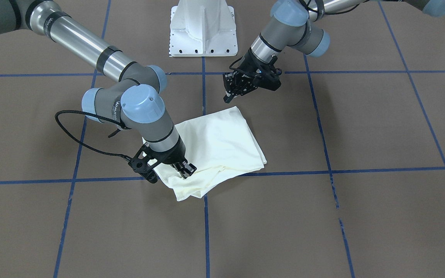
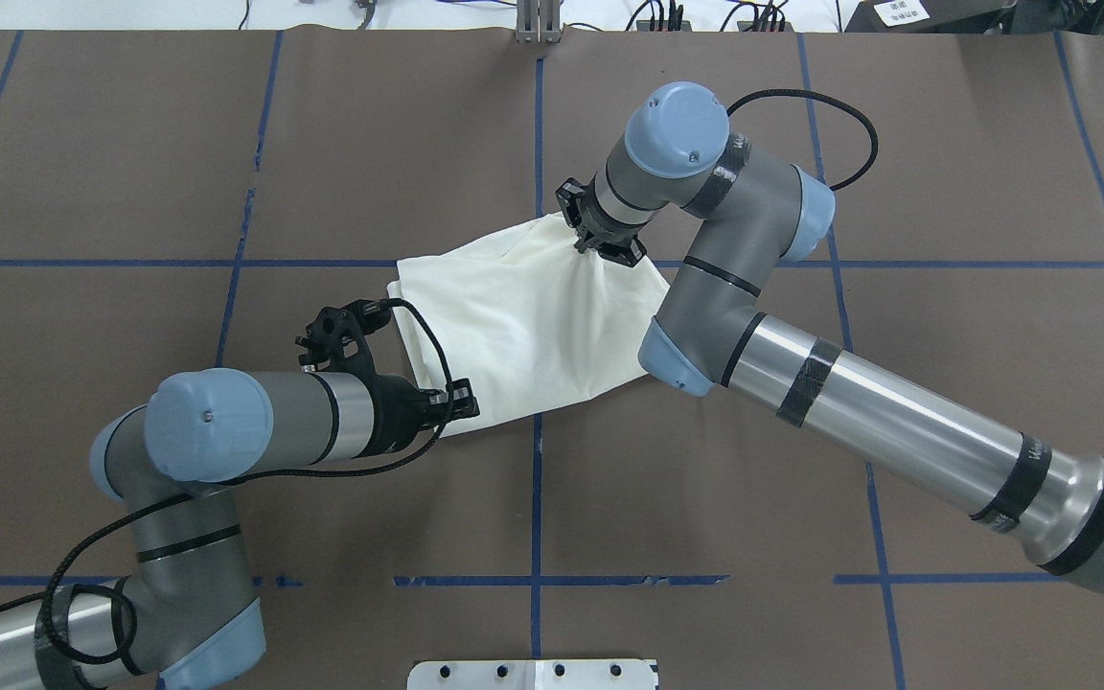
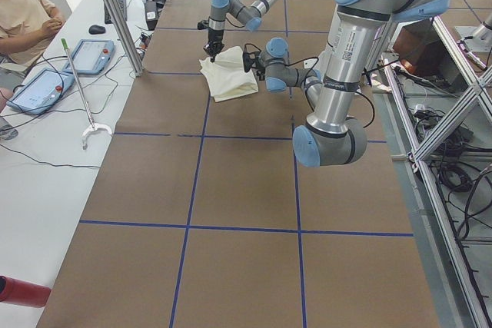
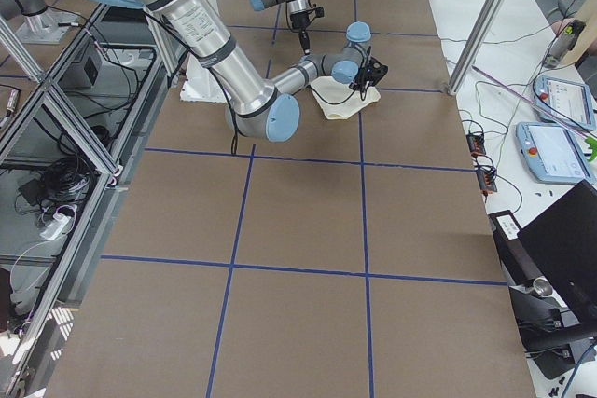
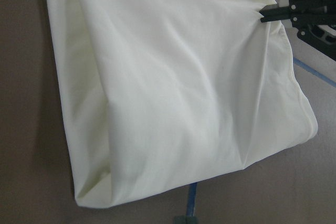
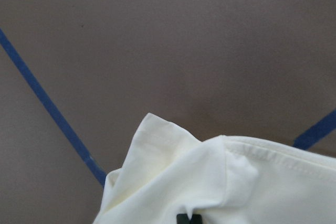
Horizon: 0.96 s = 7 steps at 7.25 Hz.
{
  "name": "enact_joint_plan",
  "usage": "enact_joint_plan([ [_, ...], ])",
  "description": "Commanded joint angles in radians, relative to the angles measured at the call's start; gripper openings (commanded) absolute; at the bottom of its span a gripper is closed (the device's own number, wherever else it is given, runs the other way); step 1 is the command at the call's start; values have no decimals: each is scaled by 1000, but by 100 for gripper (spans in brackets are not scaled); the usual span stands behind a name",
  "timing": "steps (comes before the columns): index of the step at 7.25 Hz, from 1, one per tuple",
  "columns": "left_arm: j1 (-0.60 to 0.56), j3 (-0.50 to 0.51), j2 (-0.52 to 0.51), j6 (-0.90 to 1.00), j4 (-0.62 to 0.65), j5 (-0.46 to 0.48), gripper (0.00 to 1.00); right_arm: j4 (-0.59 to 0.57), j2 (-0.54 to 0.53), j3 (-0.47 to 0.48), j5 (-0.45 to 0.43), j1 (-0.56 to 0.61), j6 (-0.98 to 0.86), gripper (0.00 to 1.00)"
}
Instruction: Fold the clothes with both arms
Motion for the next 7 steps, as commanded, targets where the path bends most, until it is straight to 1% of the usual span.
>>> enact_joint_plan([
  [1, -12, 69, -38, 8, 0, 14, 0, 0, 0, 0, 0, 3, -2, 0],
  [3, -27, 83, -30, 44, 0, 14, 0, 0, -1, 0, 0, 3, -3, 0],
  [5, -31, 94, 6, 48, 0, 16, 0, 0, -1, 0, 0, 3, -4, 0],
  [6, -28, 118, 25, 48, -8, 13, 0, 0, -1, 0, 0, 3, -4, 0],
  [7, -29, 111, 39, 46, -9, 7, 0, 0, -1, 0, 0, 6, -4, 0],
])
